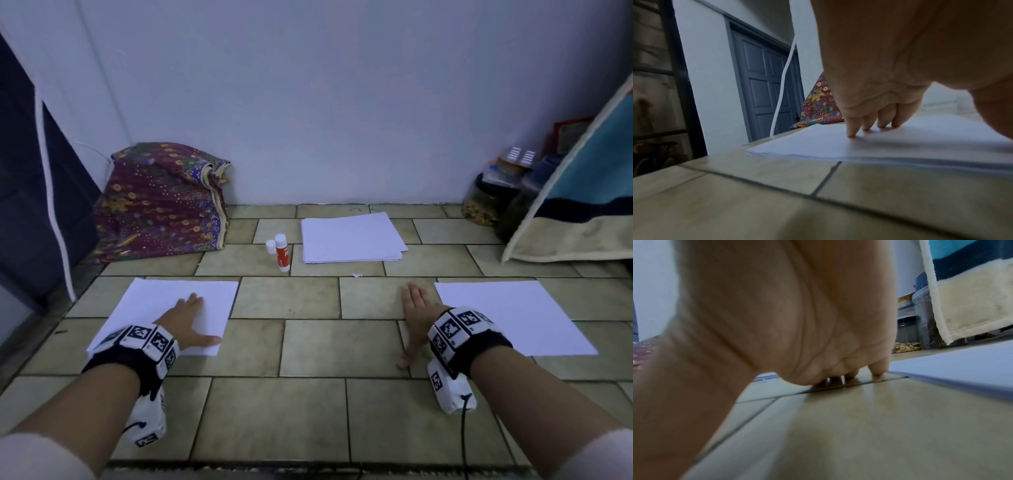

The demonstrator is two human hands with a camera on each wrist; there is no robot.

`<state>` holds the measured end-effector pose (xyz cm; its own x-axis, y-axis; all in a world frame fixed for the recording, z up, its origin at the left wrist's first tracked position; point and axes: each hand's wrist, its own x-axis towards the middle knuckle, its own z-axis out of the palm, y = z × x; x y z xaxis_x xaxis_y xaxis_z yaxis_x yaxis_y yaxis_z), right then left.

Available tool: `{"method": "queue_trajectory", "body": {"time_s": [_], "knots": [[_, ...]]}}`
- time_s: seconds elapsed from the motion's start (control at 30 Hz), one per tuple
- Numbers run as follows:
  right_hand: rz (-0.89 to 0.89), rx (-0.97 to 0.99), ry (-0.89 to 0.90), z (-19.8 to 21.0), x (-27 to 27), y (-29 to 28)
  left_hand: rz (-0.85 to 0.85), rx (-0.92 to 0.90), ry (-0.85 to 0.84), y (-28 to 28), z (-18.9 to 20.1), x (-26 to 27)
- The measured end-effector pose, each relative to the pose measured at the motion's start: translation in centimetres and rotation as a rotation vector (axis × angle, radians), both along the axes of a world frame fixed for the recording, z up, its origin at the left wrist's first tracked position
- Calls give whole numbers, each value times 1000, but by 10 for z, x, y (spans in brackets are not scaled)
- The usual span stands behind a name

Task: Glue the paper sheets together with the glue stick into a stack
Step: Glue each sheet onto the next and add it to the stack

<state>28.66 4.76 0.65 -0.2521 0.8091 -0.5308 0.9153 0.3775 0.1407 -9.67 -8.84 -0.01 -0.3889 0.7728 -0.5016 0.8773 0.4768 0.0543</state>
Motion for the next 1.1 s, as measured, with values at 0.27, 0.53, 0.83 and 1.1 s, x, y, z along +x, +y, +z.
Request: {"method": "queue_trajectory", "body": {"time_s": [0.27,0.53,0.83,1.1], "knots": [[4,-12,-4,3,1,-1,-17,42,139,6,16,-2],[1,-11,-15,0,0,2,-200,103,406,41,80,58],[9,3,25,-5,4,5,-375,85,1,60,45,202],[27,-61,22,12,0,19,-451,-13,-47,64,25,177]]}}
